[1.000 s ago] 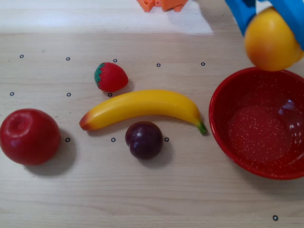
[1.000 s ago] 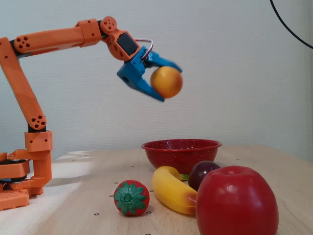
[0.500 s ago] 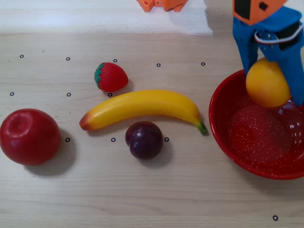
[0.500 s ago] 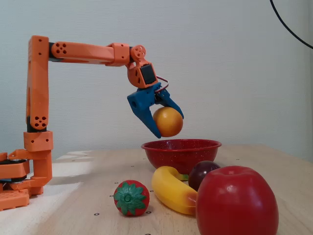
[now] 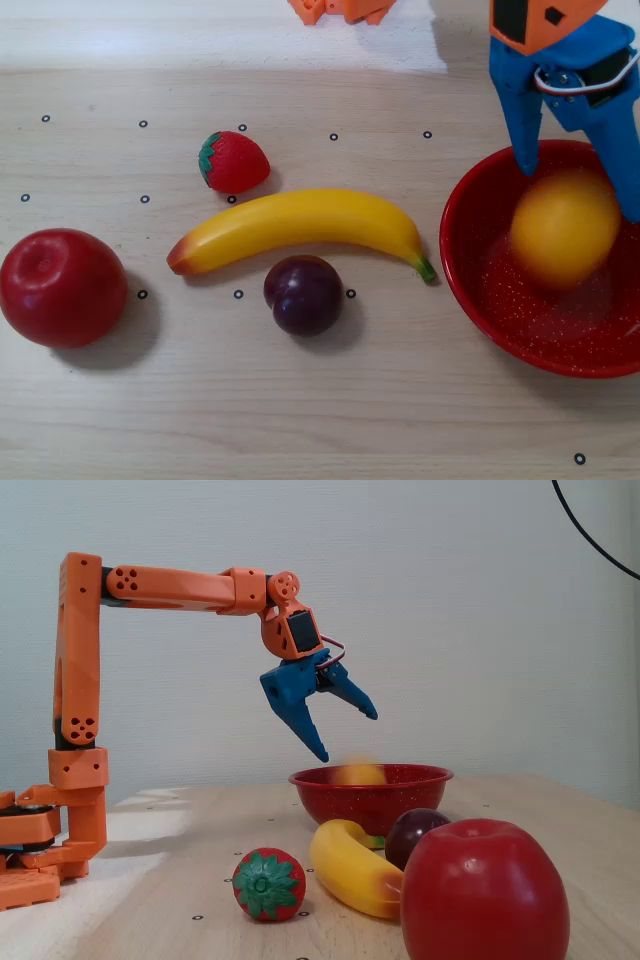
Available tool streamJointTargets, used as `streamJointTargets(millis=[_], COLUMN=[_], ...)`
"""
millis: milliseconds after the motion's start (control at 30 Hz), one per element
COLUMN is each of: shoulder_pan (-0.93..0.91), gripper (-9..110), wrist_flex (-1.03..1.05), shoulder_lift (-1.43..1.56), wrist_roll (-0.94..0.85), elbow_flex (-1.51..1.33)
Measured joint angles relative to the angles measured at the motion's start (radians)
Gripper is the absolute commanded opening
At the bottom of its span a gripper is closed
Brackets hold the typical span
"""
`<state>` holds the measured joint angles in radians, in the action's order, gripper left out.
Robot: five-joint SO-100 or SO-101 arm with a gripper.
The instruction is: Put the peach in the red bowl.
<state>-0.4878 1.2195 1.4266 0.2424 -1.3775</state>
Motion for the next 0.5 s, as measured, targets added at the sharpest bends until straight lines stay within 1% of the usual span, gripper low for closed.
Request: streamJointTargets(millis=[100,233,300,367,500], shoulder_pan=[0.0,0.0,0.0,0.0,0.008], gripper=[44,41,38,30,21], wrist_flex=[0.0,0.0,0.015,0.02,0.021], shoulder_lift=[0.0,0.0,0.0,0.0,0.02], wrist_roll=[0.009,0.017,0.017,0.017,0.017], elbow_flex=[0.012,0.029,0.061,0.095,0.112])
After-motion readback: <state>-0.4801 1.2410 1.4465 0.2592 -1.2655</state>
